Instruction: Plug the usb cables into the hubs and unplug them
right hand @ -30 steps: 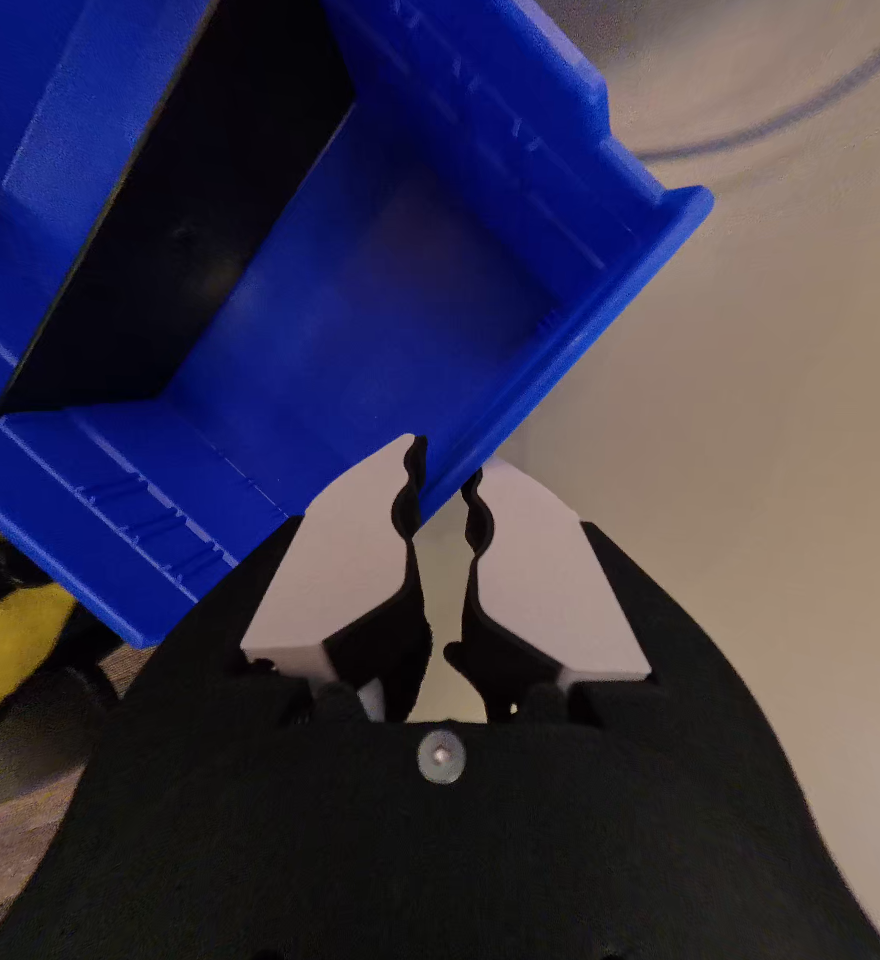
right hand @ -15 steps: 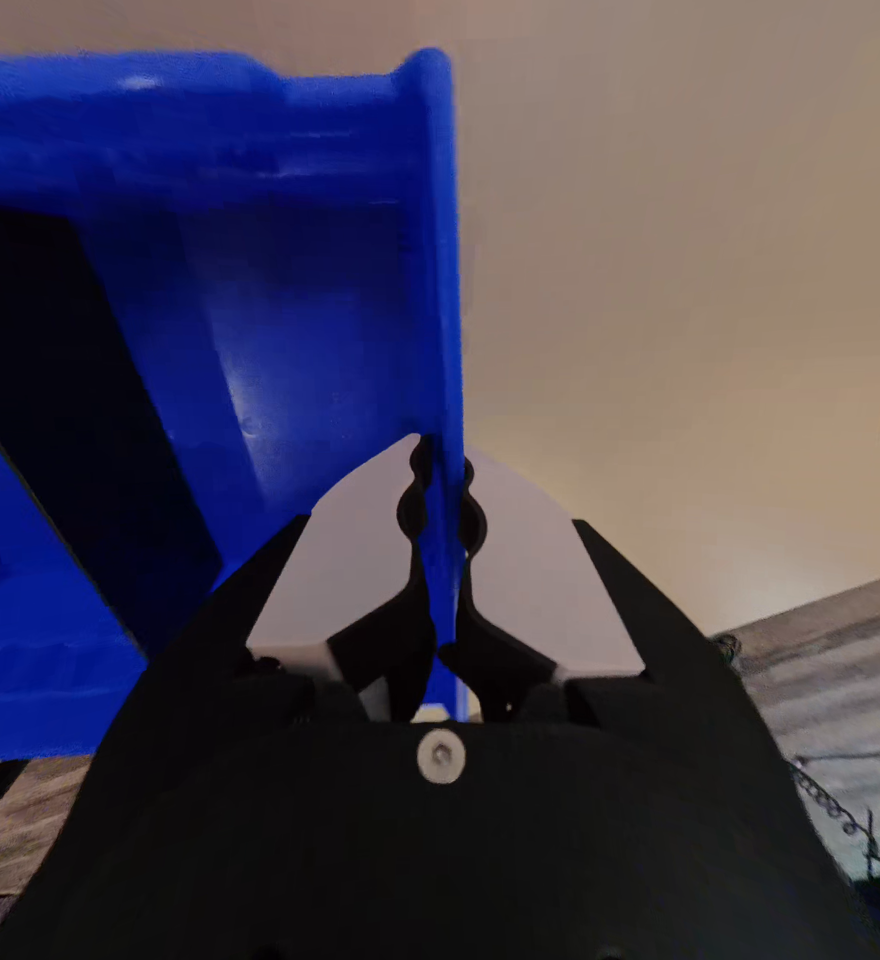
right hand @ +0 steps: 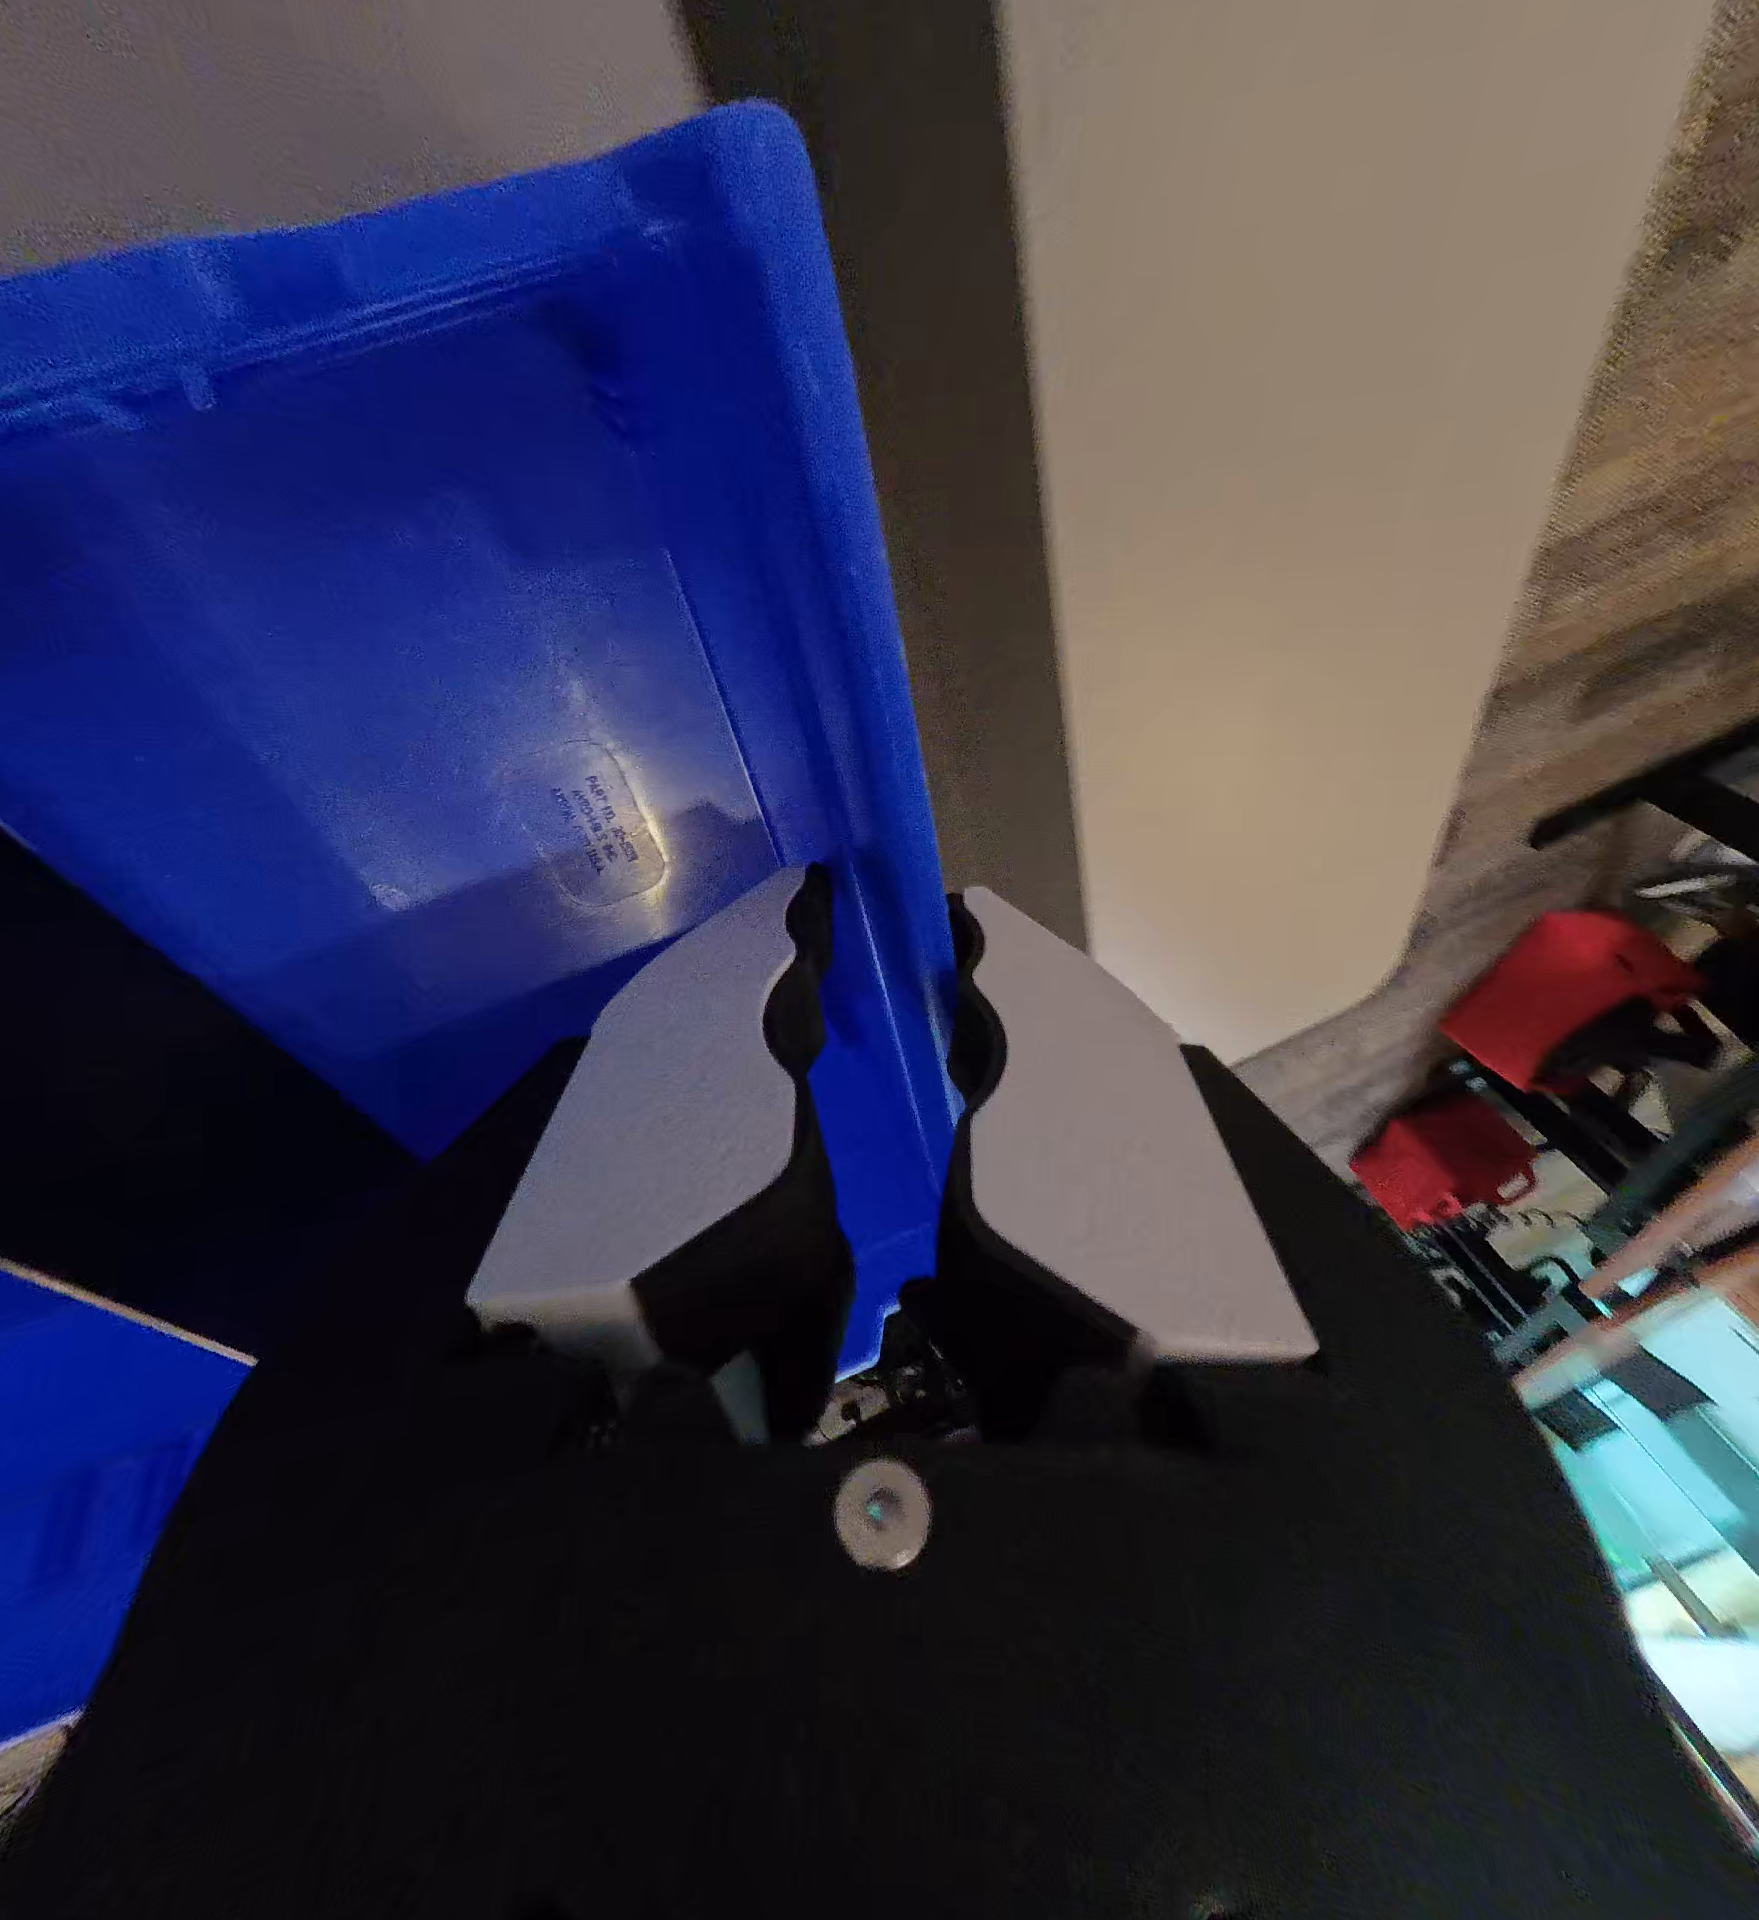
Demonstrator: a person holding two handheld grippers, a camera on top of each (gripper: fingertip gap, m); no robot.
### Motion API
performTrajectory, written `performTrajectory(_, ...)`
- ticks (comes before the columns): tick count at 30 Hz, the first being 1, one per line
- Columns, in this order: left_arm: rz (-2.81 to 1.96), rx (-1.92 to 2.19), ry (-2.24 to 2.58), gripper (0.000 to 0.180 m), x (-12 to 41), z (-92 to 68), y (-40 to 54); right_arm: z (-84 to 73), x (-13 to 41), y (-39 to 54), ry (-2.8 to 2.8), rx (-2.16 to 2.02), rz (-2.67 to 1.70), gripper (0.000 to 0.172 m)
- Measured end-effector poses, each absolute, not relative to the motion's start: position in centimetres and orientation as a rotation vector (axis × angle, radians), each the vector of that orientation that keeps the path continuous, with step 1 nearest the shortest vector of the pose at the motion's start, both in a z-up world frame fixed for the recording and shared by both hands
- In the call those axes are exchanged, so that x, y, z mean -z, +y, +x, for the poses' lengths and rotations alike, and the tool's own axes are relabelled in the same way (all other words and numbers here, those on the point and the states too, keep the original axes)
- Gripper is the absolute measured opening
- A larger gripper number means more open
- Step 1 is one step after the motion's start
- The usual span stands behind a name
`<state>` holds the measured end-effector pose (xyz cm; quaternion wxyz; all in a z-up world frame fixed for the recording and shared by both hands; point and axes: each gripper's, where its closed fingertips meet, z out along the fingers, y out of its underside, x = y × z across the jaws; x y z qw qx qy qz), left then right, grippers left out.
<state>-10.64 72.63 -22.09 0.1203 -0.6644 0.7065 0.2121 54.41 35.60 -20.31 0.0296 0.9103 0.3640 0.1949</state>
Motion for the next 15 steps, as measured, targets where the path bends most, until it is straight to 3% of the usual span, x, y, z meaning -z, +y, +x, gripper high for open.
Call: performTrajectory(15, -1.916, -0.721, 2.064, 0.041, 22.0, -8.1, 77.5, 57.3, 20.4, 41.9, 1.067, -0.711, 2.817, 0.024)
